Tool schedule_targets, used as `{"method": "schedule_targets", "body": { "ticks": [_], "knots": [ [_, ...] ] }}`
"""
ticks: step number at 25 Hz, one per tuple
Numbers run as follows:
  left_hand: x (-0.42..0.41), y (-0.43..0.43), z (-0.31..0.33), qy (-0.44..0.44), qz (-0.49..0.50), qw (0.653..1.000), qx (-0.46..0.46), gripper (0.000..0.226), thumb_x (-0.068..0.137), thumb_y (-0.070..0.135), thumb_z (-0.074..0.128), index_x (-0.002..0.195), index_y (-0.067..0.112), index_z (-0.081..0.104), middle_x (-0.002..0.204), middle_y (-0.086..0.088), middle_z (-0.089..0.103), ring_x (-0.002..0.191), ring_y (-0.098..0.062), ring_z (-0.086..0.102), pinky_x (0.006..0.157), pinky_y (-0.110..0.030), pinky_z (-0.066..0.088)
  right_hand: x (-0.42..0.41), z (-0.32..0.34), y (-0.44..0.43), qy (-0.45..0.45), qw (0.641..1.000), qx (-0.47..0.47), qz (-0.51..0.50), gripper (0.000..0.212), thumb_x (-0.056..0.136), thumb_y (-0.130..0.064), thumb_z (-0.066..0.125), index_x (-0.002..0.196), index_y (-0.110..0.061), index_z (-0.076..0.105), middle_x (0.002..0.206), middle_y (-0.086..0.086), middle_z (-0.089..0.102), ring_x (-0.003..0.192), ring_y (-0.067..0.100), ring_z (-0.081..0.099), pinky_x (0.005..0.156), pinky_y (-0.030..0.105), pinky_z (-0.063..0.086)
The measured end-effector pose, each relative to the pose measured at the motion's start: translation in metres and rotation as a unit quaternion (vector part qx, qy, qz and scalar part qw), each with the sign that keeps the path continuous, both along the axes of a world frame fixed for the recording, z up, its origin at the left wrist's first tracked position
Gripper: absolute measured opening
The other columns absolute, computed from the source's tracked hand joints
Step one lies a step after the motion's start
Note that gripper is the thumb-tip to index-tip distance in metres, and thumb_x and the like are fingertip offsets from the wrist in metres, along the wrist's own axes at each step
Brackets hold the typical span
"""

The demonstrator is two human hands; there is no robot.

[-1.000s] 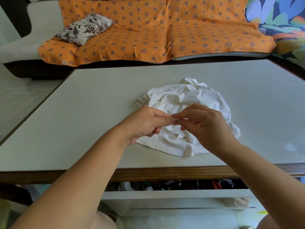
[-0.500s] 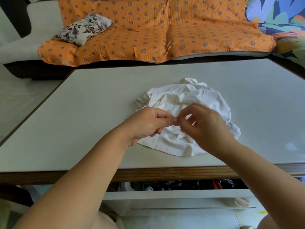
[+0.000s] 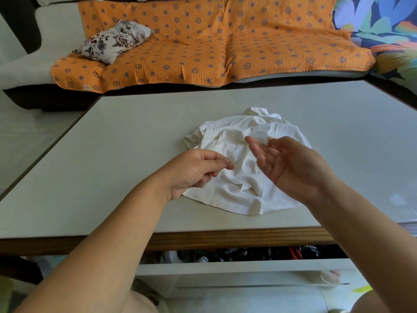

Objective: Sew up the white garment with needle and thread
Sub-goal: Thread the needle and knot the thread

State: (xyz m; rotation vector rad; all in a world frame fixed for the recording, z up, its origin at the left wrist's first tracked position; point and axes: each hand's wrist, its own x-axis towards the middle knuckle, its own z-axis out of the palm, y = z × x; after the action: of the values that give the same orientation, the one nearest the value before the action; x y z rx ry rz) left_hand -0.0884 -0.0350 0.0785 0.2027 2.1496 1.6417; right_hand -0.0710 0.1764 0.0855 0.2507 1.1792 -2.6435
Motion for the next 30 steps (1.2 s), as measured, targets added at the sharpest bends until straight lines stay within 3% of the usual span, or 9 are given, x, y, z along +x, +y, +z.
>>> {"method": "schedule_targets", "body": {
  "ticks": [3,7,11,14,18,22,24,26,30],
  "knots": [
    [-0.003,-0.004,-0.003,-0.025,0.048,0.998,0.024,0.014,0.095,0.02,0.061,0.091,0.014,0.072,0.07,0.006,0.055,0.051,-0.007,0.035,0.046,-0.016,0.028,-0.009,-0.003,0.009,-0.039,0.993,-0.092,-0.061,0.02,0.098,0.002,0.035,0.11,0.0,0.051,0.091,0.016,0.073,0.08,0.024,0.076,0.065,0.029,0.061],
    [-0.008,-0.011,-0.004,-0.069,0.109,0.988,0.086,0.011,0.095,0.018,0.061,0.09,0.014,0.07,0.078,0.003,0.066,0.055,-0.007,0.046,0.045,-0.015,0.033,-0.018,-0.007,0.021,-0.067,0.984,0.029,-0.164,0.014,0.099,0.001,0.036,0.093,-0.003,0.048,0.087,0.013,0.06,0.064,0.022,0.072,0.055,0.026,0.059],
    [-0.014,-0.019,-0.004,-0.106,0.159,0.967,0.167,0.014,0.096,0.019,0.058,0.085,0.015,0.066,0.082,0.001,0.071,0.062,-0.008,0.063,0.048,-0.015,0.043,-0.021,-0.012,0.029,-0.082,0.978,0.063,-0.184,0.014,0.099,0.005,0.031,0.105,0.002,0.044,0.093,0.02,0.06,0.079,0.031,0.07,0.069,0.036,0.062],
    [-0.018,-0.02,-0.004,-0.118,0.227,0.934,0.249,0.016,0.096,0.016,0.054,0.082,0.013,0.061,0.085,-0.003,0.07,0.075,-0.013,0.071,0.054,-0.017,0.048,-0.022,-0.011,0.032,-0.073,0.973,0.097,-0.196,0.014,0.099,0.004,0.031,0.105,0.004,0.043,0.093,0.021,0.06,0.084,0.033,0.068,0.074,0.037,0.062],
    [-0.021,-0.024,-0.003,-0.146,0.291,0.873,0.363,0.016,0.094,0.015,0.052,0.079,0.013,0.058,0.096,-0.006,0.072,0.093,-0.02,0.072,0.073,-0.022,0.052,-0.022,-0.013,0.038,-0.094,0.974,0.084,-0.186,0.022,0.099,0.006,0.026,0.119,0.005,0.034,0.099,0.025,0.059,0.098,0.041,0.066,0.094,0.046,0.054],
    [-0.022,-0.03,-0.003,-0.15,0.321,0.828,0.435,0.014,0.093,0.016,0.053,0.082,0.012,0.06,0.101,-0.006,0.074,0.097,-0.023,0.073,0.078,-0.027,0.056,-0.025,-0.014,0.04,-0.093,0.965,0.132,-0.206,0.02,0.099,0.004,0.027,0.116,0.005,0.039,0.094,0.023,0.061,0.099,0.039,0.066,0.094,0.043,0.054],
    [-0.024,-0.03,-0.004,-0.135,0.335,0.821,0.442,0.012,0.093,0.015,0.053,0.084,0.011,0.06,0.103,-0.006,0.074,0.095,-0.023,0.073,0.073,-0.027,0.058,-0.025,-0.015,0.04,-0.09,0.959,0.166,-0.213,0.018,0.099,0.003,0.029,0.102,0.007,0.046,0.09,0.02,0.062,0.099,0.037,0.066,0.092,0.04,0.055],
    [-0.027,-0.028,-0.006,-0.091,0.358,0.848,0.381,0.013,0.094,0.016,0.054,0.083,0.011,0.059,0.102,-0.006,0.072,0.09,-0.021,0.074,0.069,-0.026,0.058,-0.024,-0.015,0.038,-0.09,0.953,0.197,-0.213,0.023,0.098,0.003,0.029,0.084,0.004,0.048,0.088,0.019,0.063,0.1,0.035,0.066,0.094,0.04,0.054],
    [-0.03,-0.027,-0.008,-0.065,0.381,0.871,0.303,0.011,0.094,0.024,0.058,0.086,0.017,0.061,0.105,0.0,0.07,0.097,-0.019,0.071,0.078,-0.032,0.057,-0.022,-0.015,0.036,-0.093,0.947,0.236,-0.197,0.028,0.098,0.002,0.031,0.078,0.003,0.05,0.088,0.018,0.064,0.1,0.032,0.066,0.095,0.038,0.054]
  ]
}}
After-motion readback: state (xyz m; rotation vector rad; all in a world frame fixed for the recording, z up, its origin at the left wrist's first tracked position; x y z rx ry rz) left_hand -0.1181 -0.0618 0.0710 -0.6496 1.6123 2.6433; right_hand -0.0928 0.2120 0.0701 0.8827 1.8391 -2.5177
